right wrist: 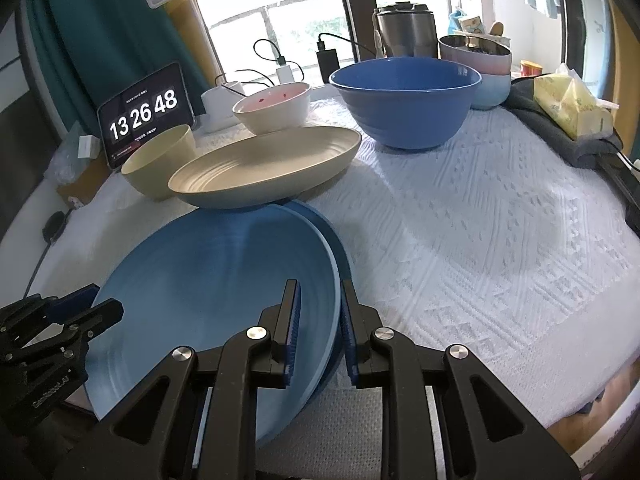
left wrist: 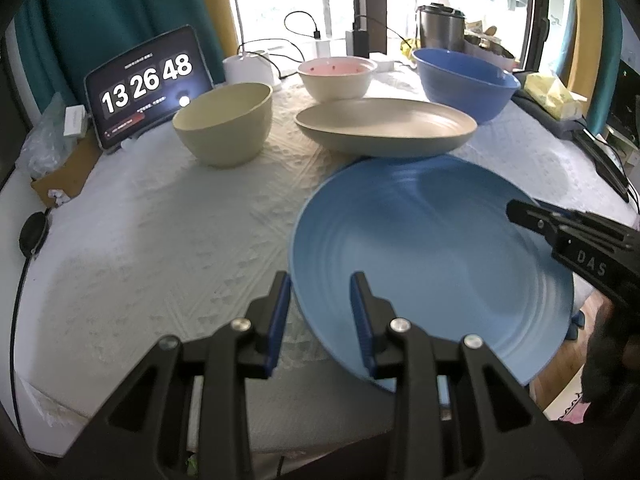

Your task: Organize plates and bowls

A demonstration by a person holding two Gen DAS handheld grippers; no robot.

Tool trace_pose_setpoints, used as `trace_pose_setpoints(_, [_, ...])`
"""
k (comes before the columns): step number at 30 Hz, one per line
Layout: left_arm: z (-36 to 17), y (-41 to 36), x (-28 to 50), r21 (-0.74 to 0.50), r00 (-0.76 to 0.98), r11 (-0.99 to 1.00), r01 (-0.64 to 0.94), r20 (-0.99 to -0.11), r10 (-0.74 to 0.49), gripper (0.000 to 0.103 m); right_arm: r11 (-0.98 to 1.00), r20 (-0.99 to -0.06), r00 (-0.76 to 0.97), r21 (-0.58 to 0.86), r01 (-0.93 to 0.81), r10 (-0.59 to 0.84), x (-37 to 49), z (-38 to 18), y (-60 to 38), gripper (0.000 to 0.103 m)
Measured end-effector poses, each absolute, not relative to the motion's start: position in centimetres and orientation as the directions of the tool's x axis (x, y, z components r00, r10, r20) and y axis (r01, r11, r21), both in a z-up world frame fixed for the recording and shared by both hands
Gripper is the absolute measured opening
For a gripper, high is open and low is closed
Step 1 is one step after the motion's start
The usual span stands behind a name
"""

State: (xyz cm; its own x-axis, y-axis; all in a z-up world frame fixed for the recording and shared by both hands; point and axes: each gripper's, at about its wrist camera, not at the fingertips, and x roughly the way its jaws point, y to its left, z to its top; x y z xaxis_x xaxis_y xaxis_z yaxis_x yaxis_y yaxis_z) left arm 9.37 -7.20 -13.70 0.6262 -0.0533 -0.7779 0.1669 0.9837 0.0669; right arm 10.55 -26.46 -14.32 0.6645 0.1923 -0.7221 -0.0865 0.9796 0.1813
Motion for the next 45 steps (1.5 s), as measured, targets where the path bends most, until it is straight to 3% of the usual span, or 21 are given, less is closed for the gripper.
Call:
trace_pose_setpoints(12, [-13.8, -8.4, 10.2, 0.062, 0.637, 0.972, 0.227, -0.764, -0.100, 0.033, 0.987, -0.730, 0.666, 0.144, -0.072, 0.155, 11.4, -13.8, -26.4, 0.023])
trace_pose_setpoints(29, [-14.9, -6.1, 11.6, 0.021, 0.620, 0.984, 0.178, -0.779, -0.096, 0.033, 0.999, -0.732, 0.680, -0.004, -0.053, 0.033, 13.3, -15.4, -24.7, 0.028])
trace_pose_setpoints(36, [-15.0, -5.7, 11.5, -0.010, 0.611, 0.981, 0.192, -0.782, -0.127, 0.033, 0.997, -0.749, 0.659, 0.047, -0.054, 0.071, 13.6, -15.6, -25.3, 0.030])
trace_pose_setpoints(40, [-15.2, -6.2, 11.2, -0.028, 0.589, 0.976, 0.218, -0.793, -0.155, 0.033, 0.996, -0.731, 0.677, 0.079, -0.044, 0.087, 13.0, -14.6, -26.1, 0.041])
trace_pose_setpoints(45, [-15.5, -6.4, 10.2, -0.040, 0.581, 0.974, 0.224, -0.797, -0.167, 0.033, 0.994, -0.729, 0.676, 0.103, -0.048, 0.108, 11.9, -13.9, -26.7, 0.042])
